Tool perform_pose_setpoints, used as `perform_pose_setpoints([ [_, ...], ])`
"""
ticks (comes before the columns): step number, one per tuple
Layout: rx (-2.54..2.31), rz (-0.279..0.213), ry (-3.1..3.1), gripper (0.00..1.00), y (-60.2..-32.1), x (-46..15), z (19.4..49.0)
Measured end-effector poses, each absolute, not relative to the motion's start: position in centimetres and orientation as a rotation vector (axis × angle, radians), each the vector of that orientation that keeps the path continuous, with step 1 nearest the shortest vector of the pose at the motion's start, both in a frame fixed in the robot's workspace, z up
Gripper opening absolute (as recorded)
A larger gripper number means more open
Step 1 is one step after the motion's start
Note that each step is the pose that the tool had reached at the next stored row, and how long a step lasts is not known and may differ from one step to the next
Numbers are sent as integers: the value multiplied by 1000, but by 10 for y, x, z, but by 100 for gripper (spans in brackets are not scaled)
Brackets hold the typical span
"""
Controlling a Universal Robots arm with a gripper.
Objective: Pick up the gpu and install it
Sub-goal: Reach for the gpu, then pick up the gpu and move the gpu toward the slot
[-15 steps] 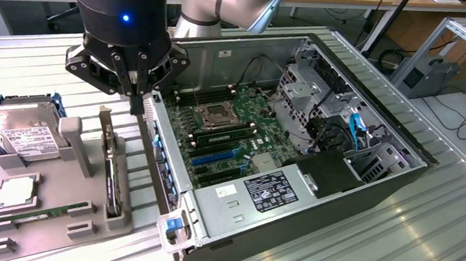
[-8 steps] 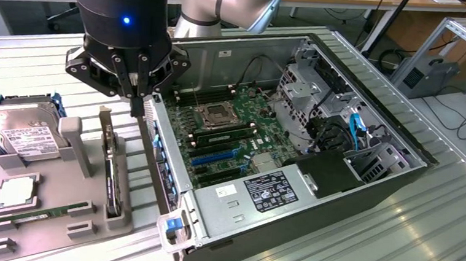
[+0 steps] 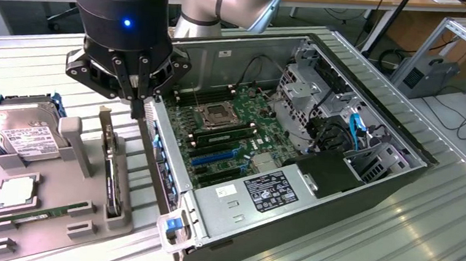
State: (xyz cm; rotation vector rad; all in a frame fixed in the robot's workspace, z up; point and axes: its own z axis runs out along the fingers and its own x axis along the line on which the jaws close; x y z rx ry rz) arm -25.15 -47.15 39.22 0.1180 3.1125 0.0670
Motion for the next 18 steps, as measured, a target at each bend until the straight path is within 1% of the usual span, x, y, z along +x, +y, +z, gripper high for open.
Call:
perform_pose_setpoints([
  [3, 118, 67, 3112, 11, -473, -252, 392],
  [4, 118, 67, 3113, 11, -481, -252, 392],
  [8, 118, 67, 3112, 11, -482, -251, 392],
  [9, 118, 67, 3113, 42, -482, -251, 392],
  [18, 118, 67, 3112, 42, -482, -272, 382],
])
